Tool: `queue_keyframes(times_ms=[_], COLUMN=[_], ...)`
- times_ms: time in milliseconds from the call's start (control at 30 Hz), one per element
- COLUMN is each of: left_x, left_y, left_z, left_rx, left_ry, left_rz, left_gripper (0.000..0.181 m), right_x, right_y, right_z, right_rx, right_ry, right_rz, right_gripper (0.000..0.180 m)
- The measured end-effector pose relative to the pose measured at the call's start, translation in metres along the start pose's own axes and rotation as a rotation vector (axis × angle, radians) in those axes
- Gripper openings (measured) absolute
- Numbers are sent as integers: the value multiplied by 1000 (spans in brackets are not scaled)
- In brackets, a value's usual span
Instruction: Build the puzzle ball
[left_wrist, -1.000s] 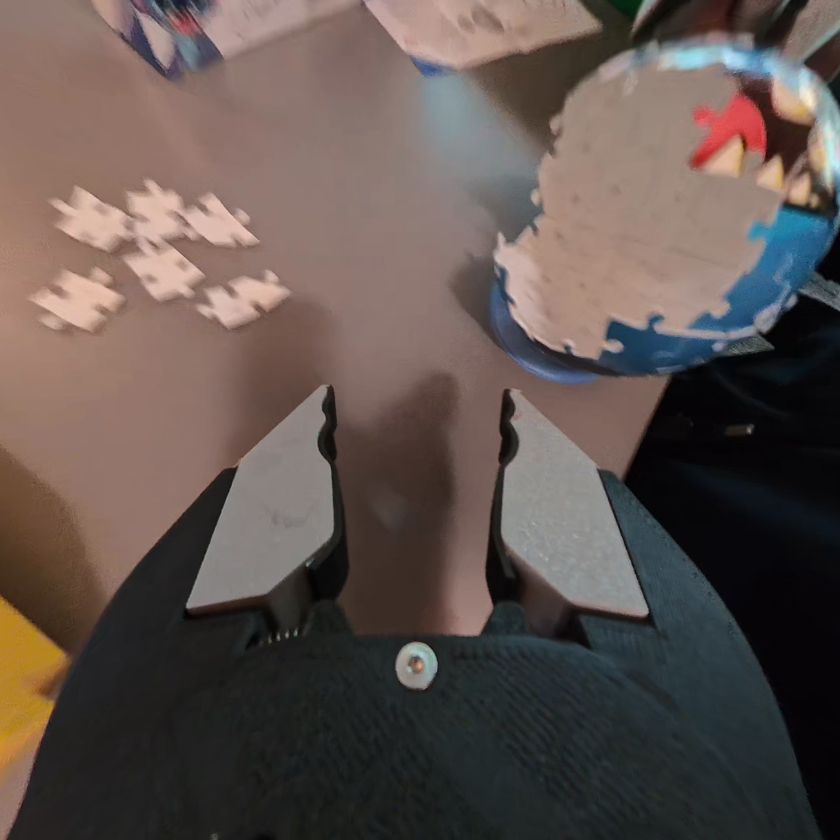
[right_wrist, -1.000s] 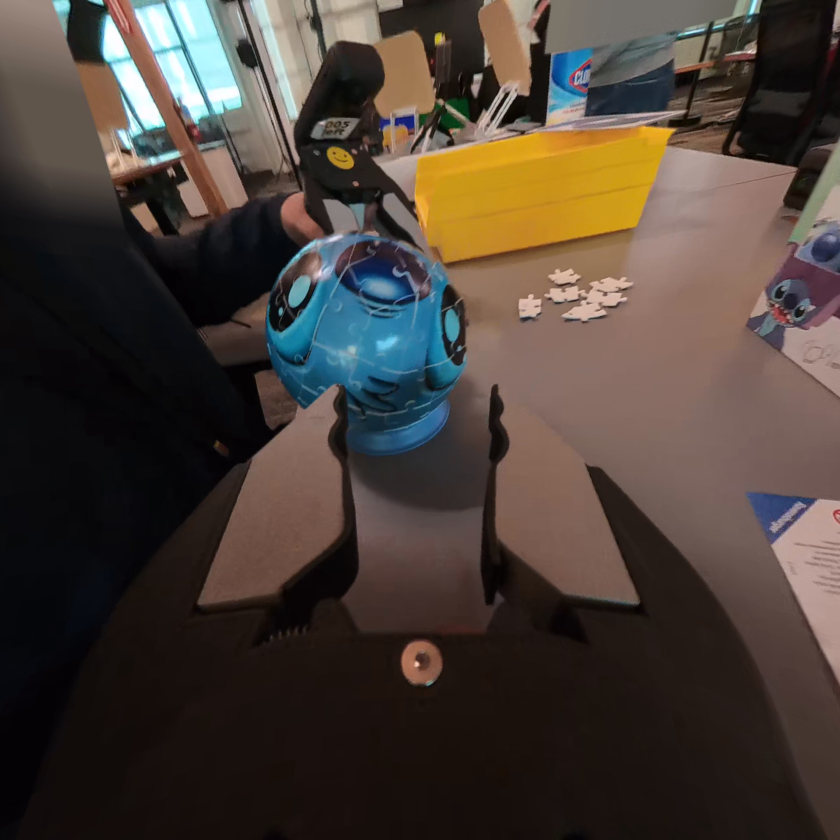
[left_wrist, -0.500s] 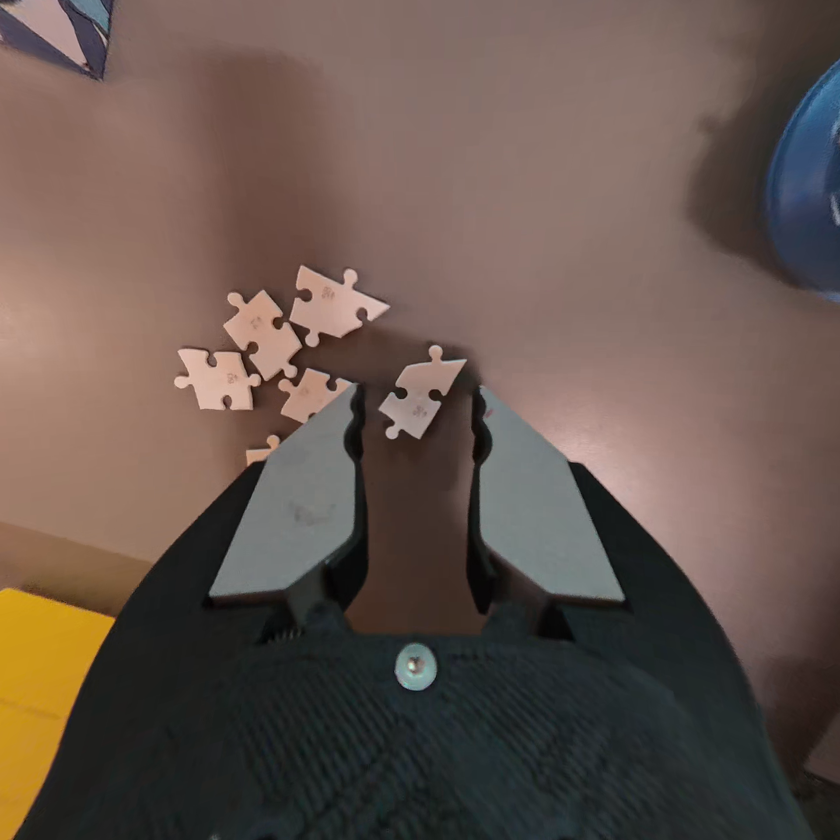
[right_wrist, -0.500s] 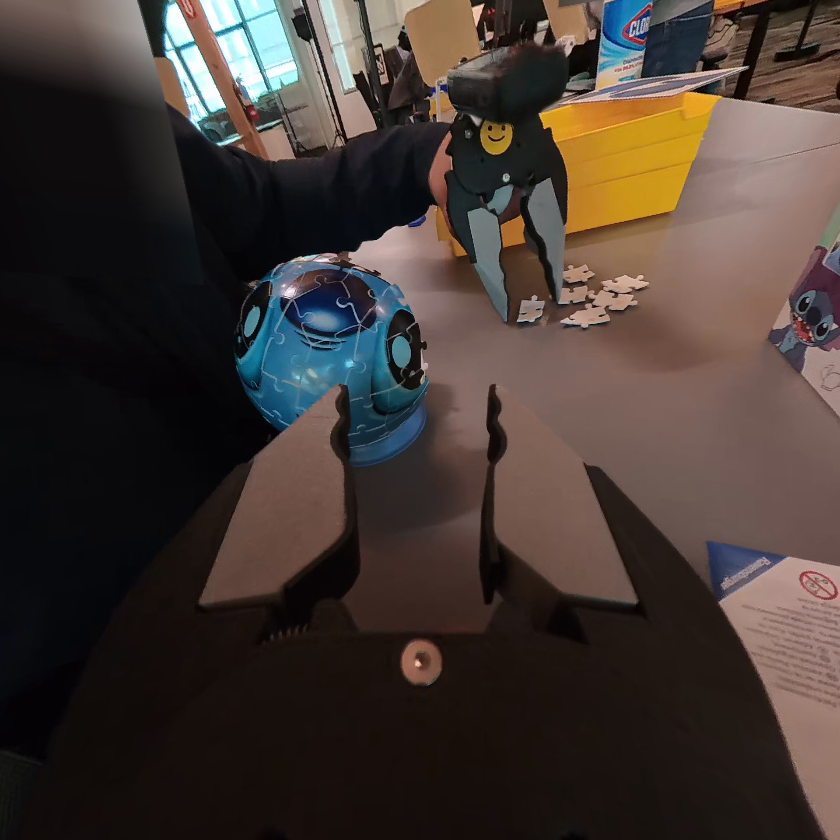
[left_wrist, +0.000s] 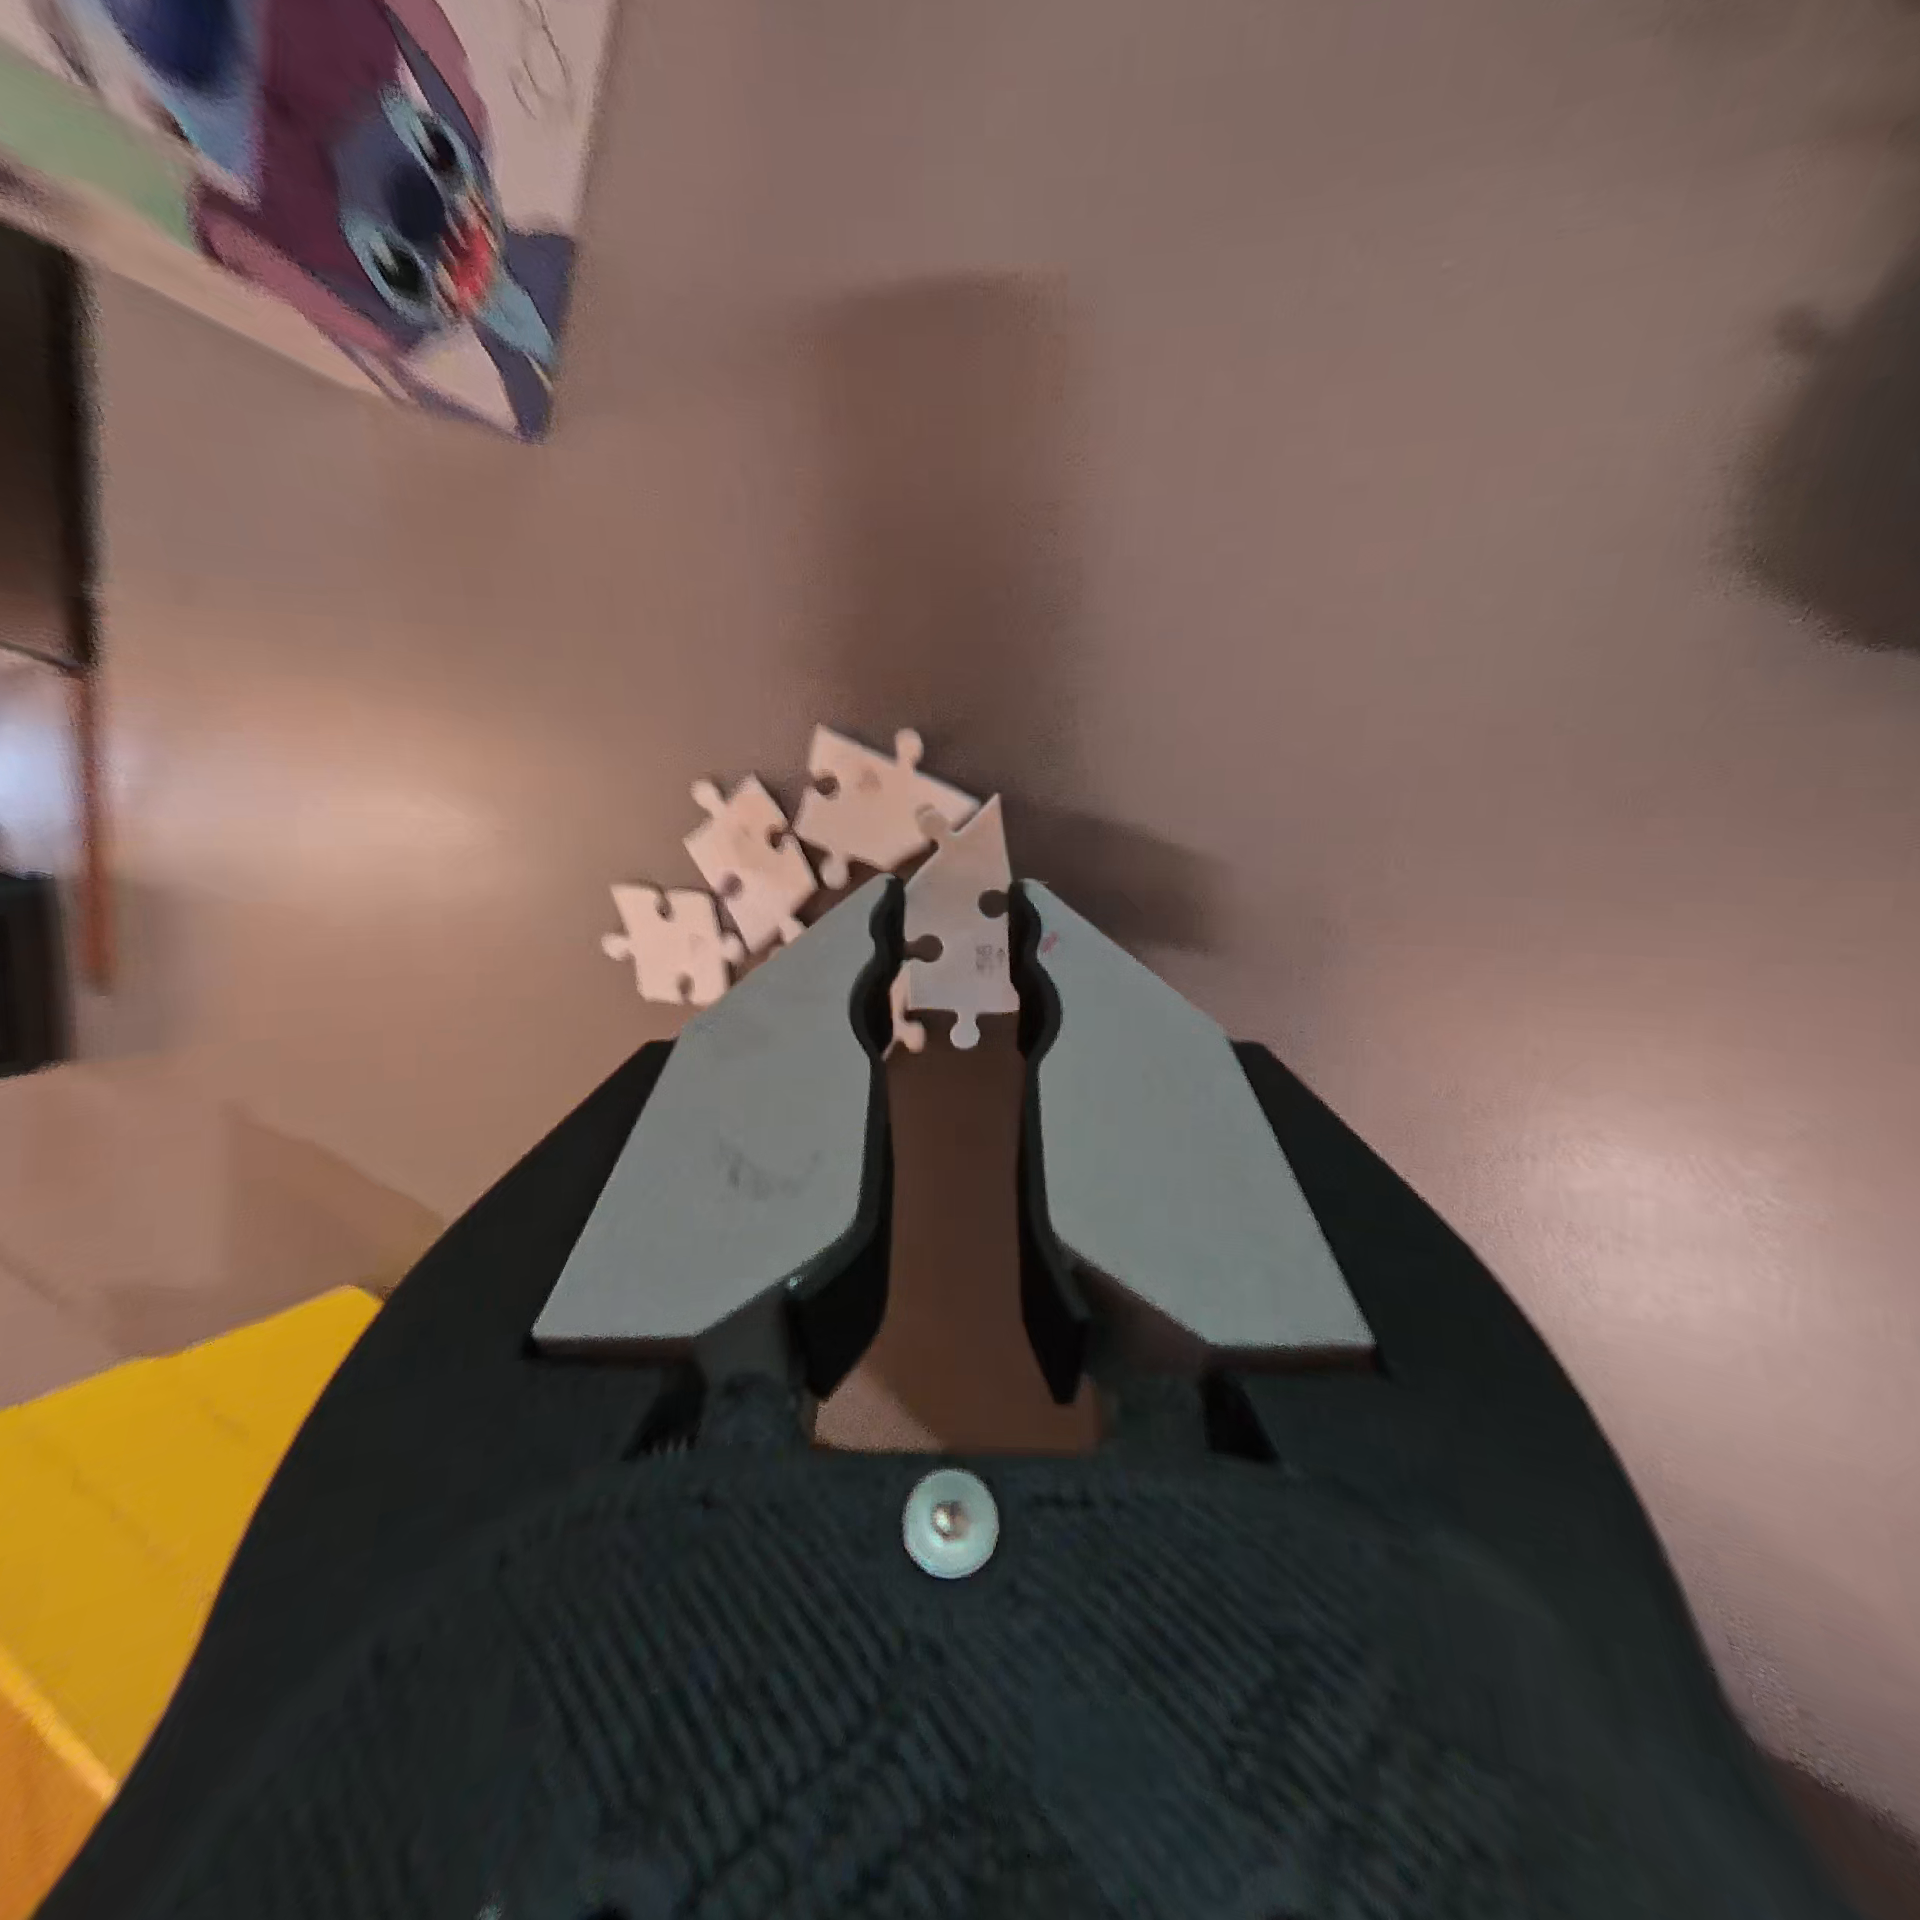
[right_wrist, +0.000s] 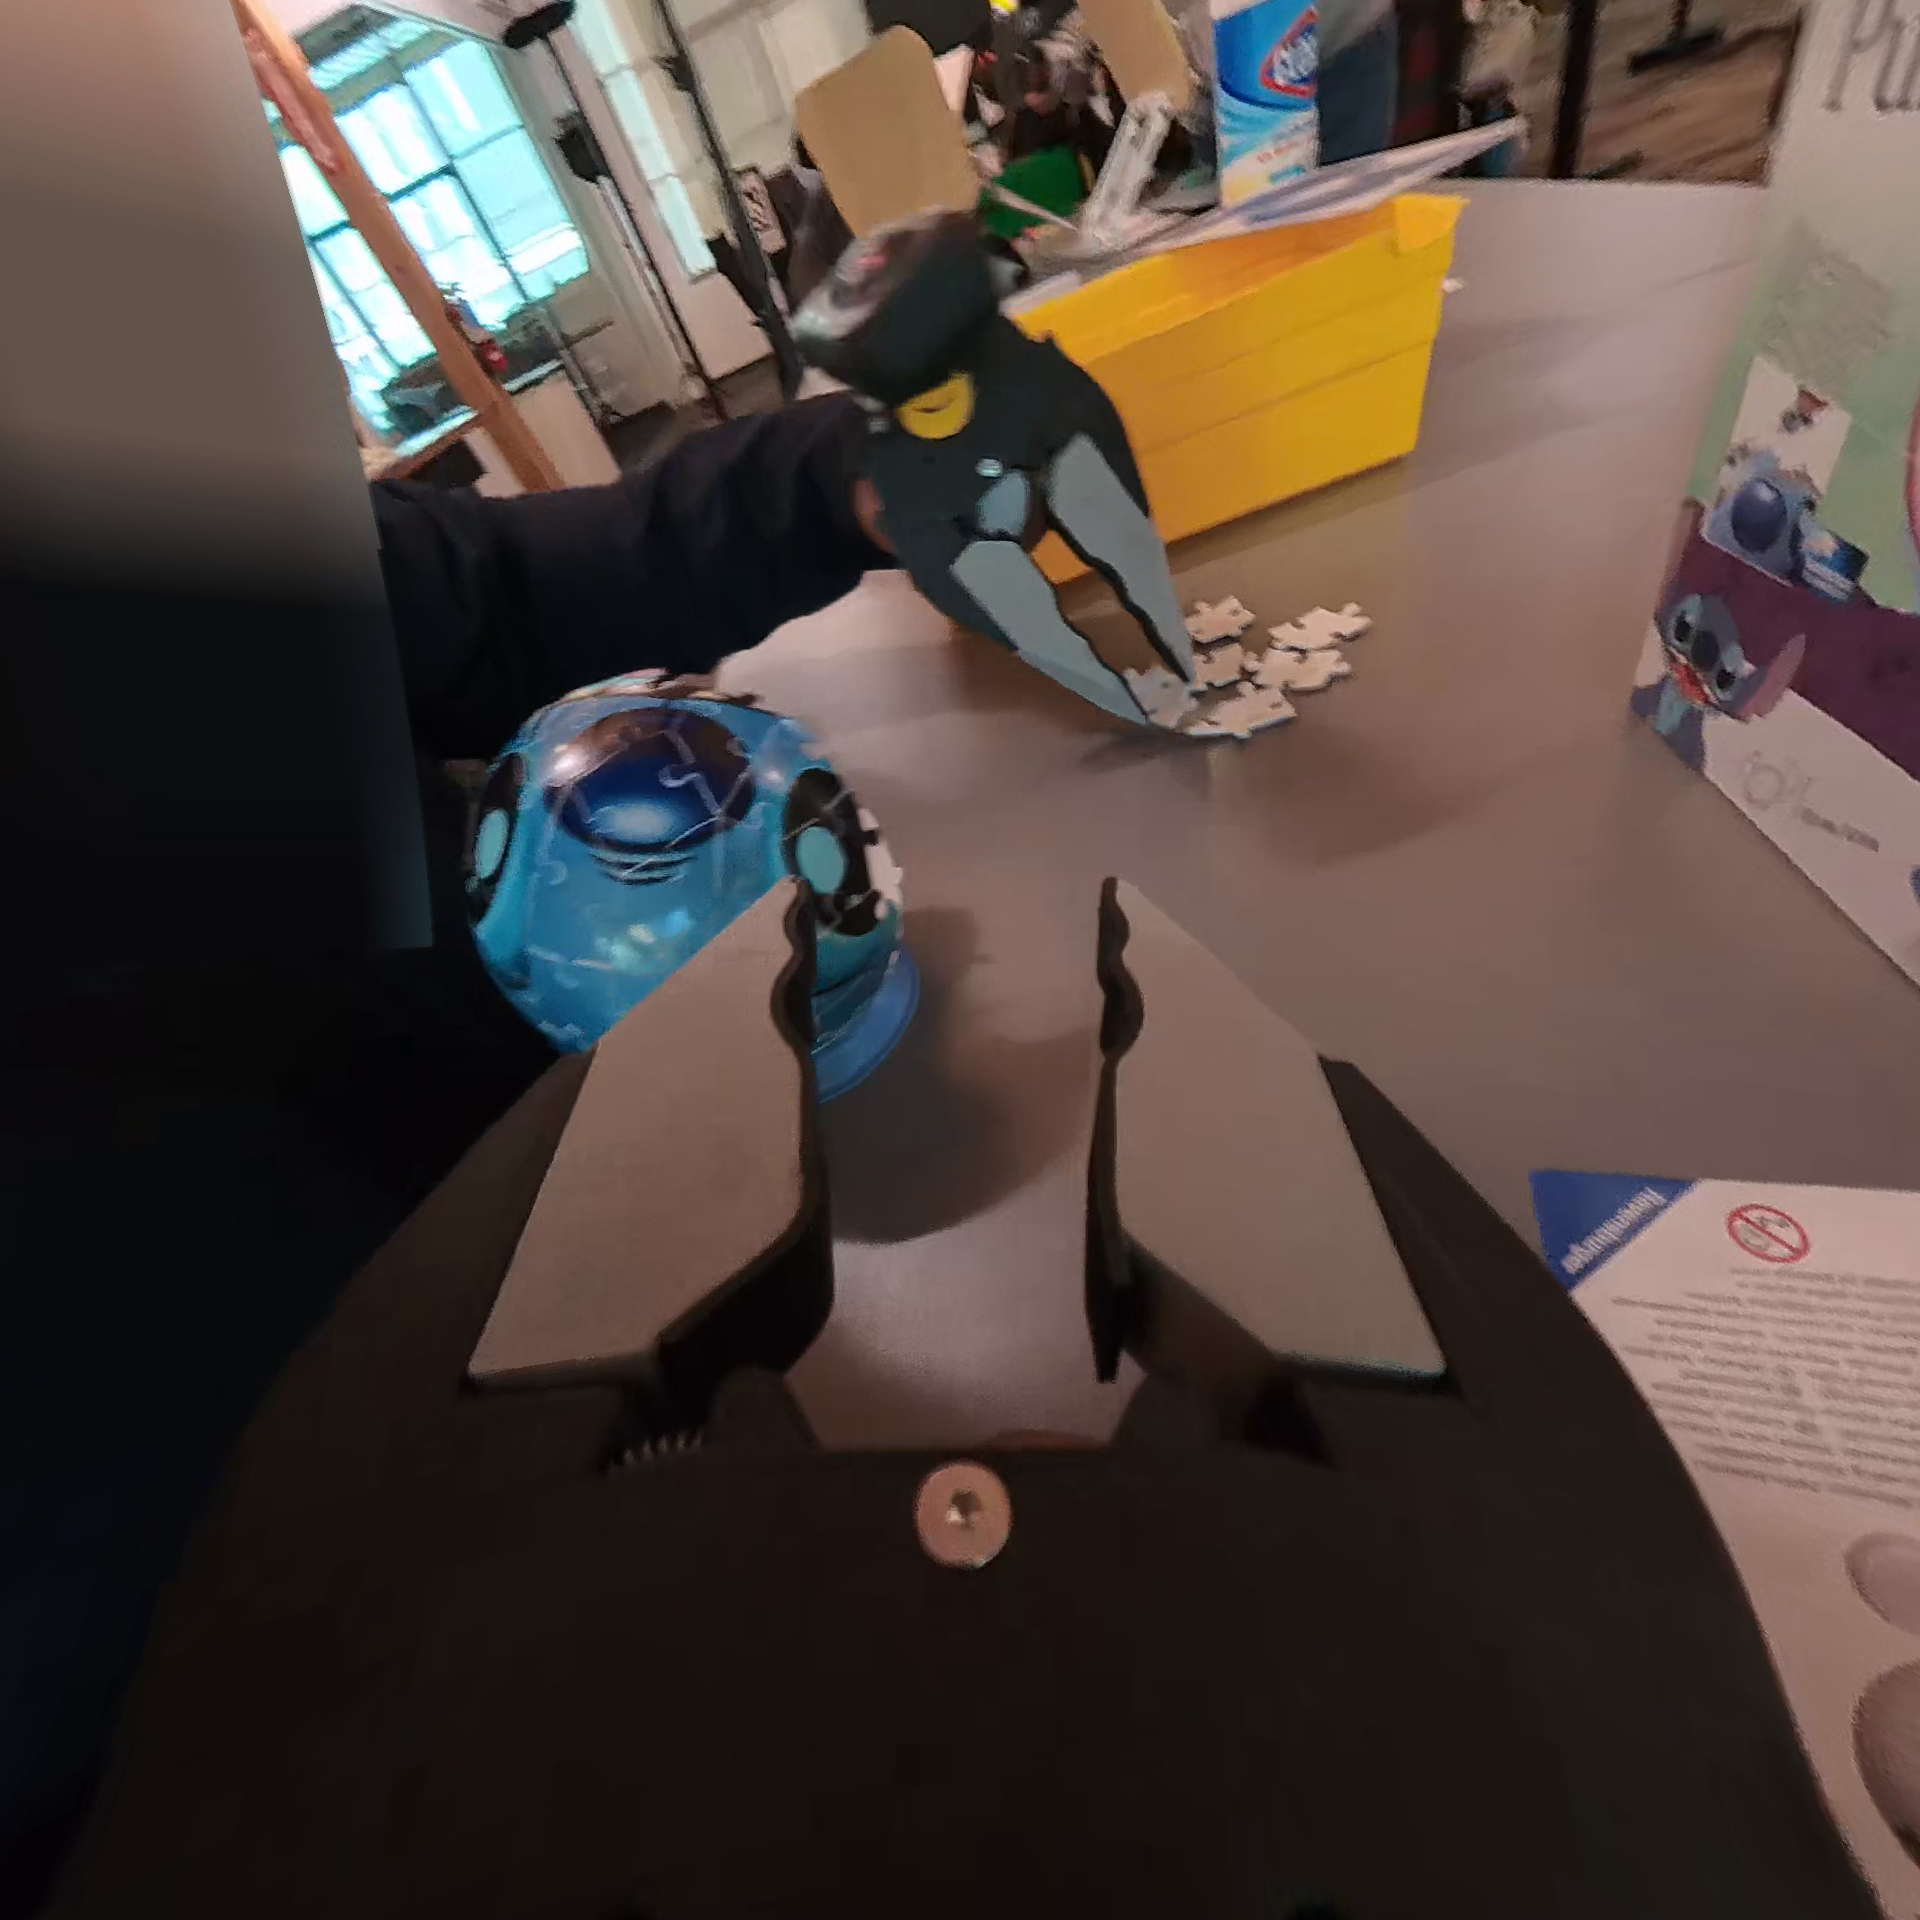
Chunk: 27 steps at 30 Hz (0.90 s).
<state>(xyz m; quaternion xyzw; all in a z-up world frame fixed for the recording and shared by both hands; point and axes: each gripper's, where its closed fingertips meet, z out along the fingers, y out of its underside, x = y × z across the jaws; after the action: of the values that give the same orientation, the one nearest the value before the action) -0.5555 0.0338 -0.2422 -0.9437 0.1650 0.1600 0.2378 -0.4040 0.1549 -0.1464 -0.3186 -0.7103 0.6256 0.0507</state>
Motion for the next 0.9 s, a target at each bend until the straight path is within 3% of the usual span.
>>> queue_keyframes(times_ms=[300,600,733,900], left_x=[-8,-1,5,8], left_y=[-79,-88,-93,-94], left_z=[-24,-23,-24,-26], left_rx=[308,377,398,433], left_ry=[-348,-389,-386,-381], left_rz=[227,285,310,322], left_gripper=[18,18,18,17], right_x=[49,62,66,62], right_y=[-21,-12,-7,-1], right_z=[49,115,125,128], right_rx=[-111,-233,-267,-252], right_ry=[88,35,54,15], right_rz=[171,186,162,224], right_gripper=[36,23,4,0])
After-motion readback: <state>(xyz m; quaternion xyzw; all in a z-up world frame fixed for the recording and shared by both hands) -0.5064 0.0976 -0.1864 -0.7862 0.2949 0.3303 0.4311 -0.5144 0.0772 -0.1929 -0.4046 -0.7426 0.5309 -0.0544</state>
